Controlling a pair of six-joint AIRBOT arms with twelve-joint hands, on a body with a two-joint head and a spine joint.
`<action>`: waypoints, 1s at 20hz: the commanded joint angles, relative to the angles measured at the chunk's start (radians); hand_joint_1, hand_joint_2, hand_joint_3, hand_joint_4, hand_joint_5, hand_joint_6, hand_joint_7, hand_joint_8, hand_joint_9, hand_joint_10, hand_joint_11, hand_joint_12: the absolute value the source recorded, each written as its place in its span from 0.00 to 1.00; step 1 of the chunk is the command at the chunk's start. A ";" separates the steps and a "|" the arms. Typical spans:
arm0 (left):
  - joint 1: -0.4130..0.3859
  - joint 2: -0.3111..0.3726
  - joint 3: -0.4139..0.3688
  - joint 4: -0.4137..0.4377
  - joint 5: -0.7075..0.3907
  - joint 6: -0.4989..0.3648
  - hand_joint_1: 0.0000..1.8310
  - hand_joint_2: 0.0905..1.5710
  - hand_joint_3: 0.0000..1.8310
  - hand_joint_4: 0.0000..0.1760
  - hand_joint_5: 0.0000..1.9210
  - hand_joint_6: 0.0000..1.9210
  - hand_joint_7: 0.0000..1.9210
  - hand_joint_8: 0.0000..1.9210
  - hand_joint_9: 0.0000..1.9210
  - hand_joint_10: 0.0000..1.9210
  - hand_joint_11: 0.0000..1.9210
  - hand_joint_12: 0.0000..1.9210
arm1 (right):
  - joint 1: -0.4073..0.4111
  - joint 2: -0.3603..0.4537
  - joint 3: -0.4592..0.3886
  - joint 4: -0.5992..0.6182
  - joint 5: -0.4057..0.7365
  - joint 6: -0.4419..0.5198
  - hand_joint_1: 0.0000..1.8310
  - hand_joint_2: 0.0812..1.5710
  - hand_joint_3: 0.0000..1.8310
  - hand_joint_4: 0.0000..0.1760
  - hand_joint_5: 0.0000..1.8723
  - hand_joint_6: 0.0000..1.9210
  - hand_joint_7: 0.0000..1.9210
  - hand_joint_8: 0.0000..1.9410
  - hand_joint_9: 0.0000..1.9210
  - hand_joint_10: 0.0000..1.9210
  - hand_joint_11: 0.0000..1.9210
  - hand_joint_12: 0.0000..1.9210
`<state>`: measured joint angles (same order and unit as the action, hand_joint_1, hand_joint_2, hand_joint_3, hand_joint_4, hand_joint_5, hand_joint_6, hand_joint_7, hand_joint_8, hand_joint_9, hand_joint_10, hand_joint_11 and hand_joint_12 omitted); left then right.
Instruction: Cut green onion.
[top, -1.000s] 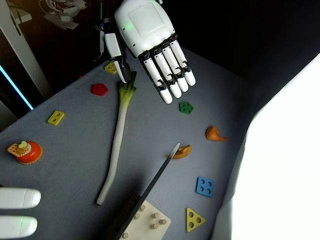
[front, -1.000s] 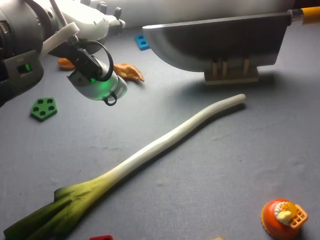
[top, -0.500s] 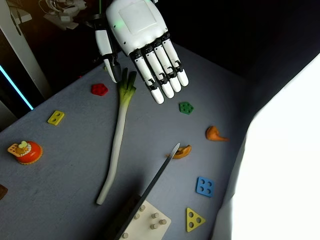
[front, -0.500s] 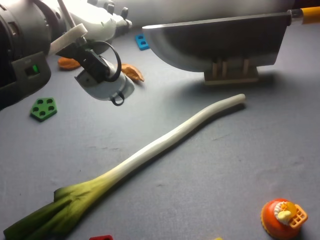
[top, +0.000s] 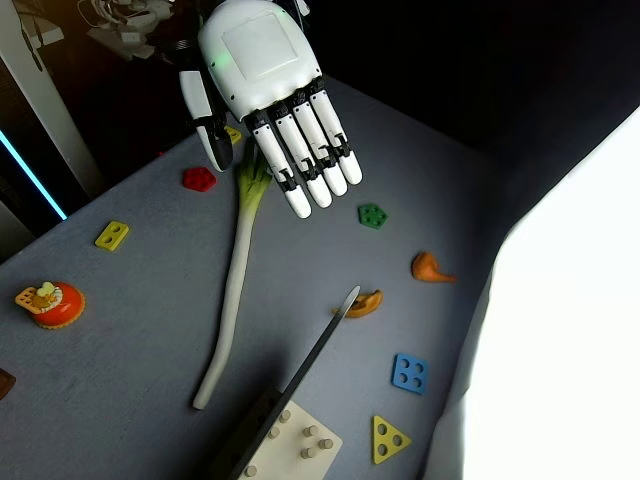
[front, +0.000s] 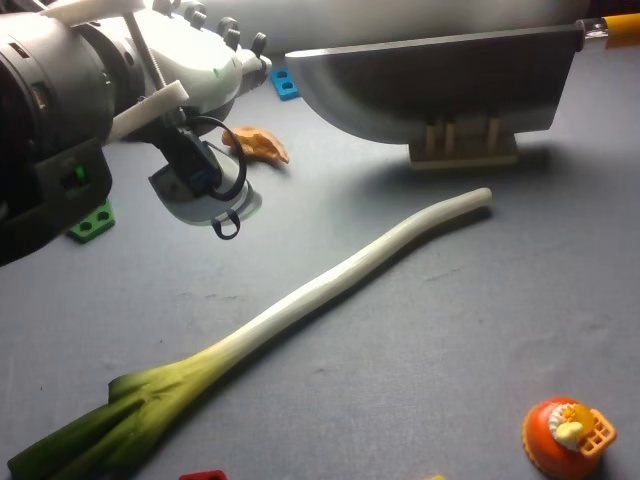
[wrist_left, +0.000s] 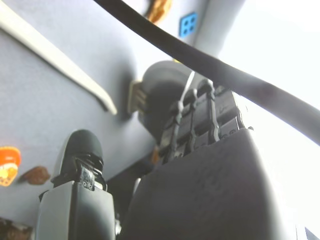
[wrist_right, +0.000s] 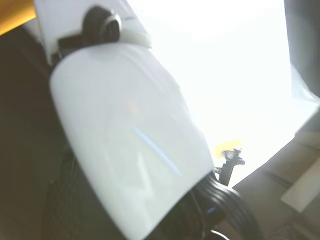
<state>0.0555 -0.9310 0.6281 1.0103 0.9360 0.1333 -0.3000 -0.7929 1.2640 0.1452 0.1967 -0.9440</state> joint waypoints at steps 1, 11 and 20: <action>0.003 0.000 -0.003 0.074 -0.016 0.001 0.29 0.79 0.00 0.00 0.01 0.00 0.01 0.00 0.00 0.00 0.01 0.00 | -0.003 -0.013 0.030 -0.013 0.136 0.053 0.60 0.64 0.01 0.00 0.00 0.00 0.00 0.00 0.00 0.00 0.00 0.00; 0.079 0.009 -0.068 0.198 -0.019 -0.128 0.27 0.81 0.01 0.00 0.03 0.00 0.01 0.00 0.01 0.00 0.01 0.01 | -0.079 -0.128 0.191 -0.260 0.178 0.475 0.61 0.63 0.00 0.00 0.00 0.00 0.00 0.00 0.00 0.00 0.00 0.00; 0.164 0.011 -0.170 0.254 0.133 -0.461 0.29 0.82 0.01 0.00 0.02 0.00 0.03 0.01 0.03 0.01 0.01 0.01 | -0.129 -0.223 0.296 -0.392 0.273 0.576 0.62 0.61 0.00 0.07 0.00 0.00 0.00 0.00 0.00 0.00 0.00 0.00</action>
<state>0.2401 -0.9218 0.4541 1.1751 1.0676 -0.3565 -0.4438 -1.0317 1.5570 -0.2699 0.3611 -0.3729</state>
